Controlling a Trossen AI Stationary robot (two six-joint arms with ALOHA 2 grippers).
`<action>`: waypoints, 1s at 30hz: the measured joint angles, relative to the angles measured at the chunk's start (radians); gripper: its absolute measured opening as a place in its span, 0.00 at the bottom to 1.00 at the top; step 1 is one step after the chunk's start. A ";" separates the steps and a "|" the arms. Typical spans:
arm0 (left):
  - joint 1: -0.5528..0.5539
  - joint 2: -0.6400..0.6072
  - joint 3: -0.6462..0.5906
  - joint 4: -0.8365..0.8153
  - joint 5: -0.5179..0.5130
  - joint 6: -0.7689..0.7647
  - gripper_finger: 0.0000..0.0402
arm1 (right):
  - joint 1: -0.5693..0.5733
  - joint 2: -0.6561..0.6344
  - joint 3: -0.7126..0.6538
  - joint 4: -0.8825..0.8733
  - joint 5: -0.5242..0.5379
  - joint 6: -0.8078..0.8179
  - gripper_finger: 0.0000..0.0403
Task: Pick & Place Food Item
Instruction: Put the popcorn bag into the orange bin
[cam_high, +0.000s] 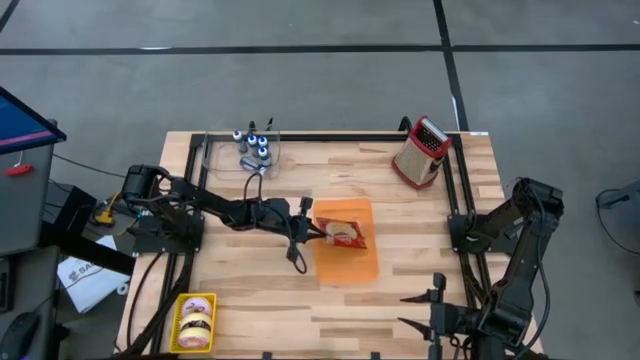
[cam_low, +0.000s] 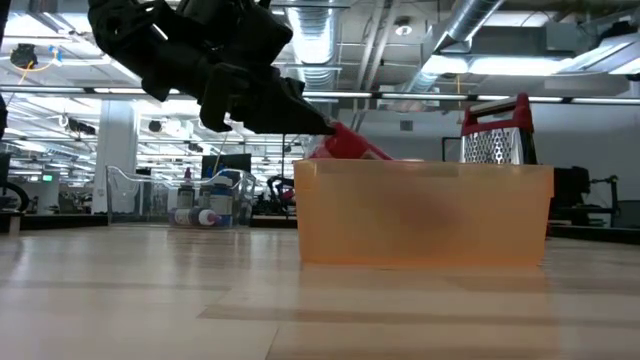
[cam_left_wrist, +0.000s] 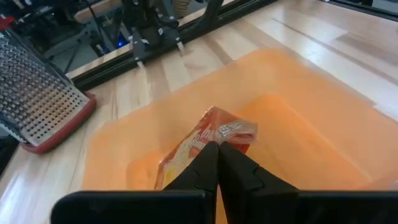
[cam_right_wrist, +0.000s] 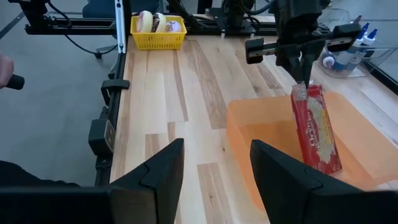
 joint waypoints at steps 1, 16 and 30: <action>0.001 0.000 0.000 0.000 0.000 0.001 0.01 | -0.001 0.000 0.000 0.000 0.000 0.000 0.44; 0.012 0.000 0.001 -0.003 0.047 -0.014 0.00 | 0.000 0.000 0.000 0.000 -0.002 0.001 0.44; -0.104 0.000 0.153 -0.064 -0.361 -0.103 0.00 | 0.000 0.000 0.000 -0.004 -0.002 0.000 0.44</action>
